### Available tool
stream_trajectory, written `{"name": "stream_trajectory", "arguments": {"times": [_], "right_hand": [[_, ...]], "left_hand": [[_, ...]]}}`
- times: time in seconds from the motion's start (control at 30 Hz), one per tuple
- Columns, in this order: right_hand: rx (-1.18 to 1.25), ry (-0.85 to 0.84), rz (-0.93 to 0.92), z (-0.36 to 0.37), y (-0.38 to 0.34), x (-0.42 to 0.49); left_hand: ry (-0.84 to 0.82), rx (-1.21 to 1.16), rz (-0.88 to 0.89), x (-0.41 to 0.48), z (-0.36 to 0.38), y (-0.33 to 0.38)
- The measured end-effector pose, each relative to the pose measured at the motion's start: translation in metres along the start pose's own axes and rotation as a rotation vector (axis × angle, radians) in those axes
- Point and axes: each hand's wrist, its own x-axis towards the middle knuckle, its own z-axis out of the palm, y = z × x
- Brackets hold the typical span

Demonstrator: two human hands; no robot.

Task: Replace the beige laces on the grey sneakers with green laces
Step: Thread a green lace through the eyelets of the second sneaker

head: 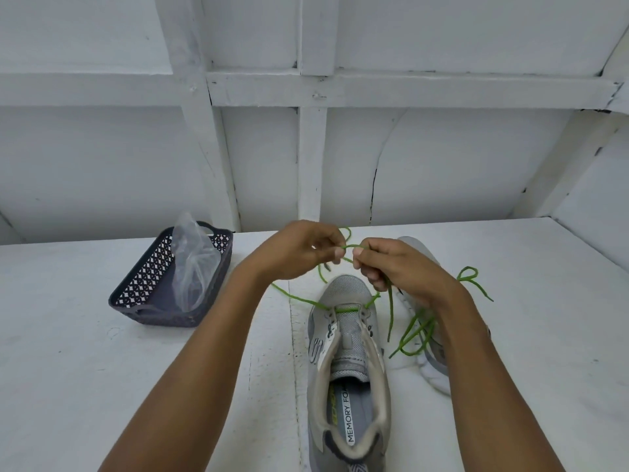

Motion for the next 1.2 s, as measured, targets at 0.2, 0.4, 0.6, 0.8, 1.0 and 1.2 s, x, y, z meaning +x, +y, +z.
{"name": "stream_trajectory", "arguments": {"times": [0.2,0.4,0.6,0.8,1.0,1.2], "right_hand": [[-0.179,0.04,0.022,-0.009,0.016,-0.013],[-0.265,0.005,0.097,-0.011,0.022,-0.024],[-0.047,0.161,0.104,-0.007,0.024,-0.029],[0.148,0.084,0.161,0.004,0.029,-0.043],[0.215,0.151,0.2,0.012,0.036,-0.045],[0.244,0.402,0.16,0.022,0.044,-0.043]], "left_hand": [[0.346,0.064,-0.126,0.002,-0.011,-0.013],[0.571,0.128,-0.223,0.003,-0.004,-0.019],[0.345,0.314,-0.208,-0.005,0.02,-0.023],[0.049,0.129,-0.151,-0.025,0.039,-0.008],[-0.182,0.215,-0.13,-0.031,0.054,-0.001],[-0.197,0.226,-0.136,-0.031,0.056,0.003]]}}
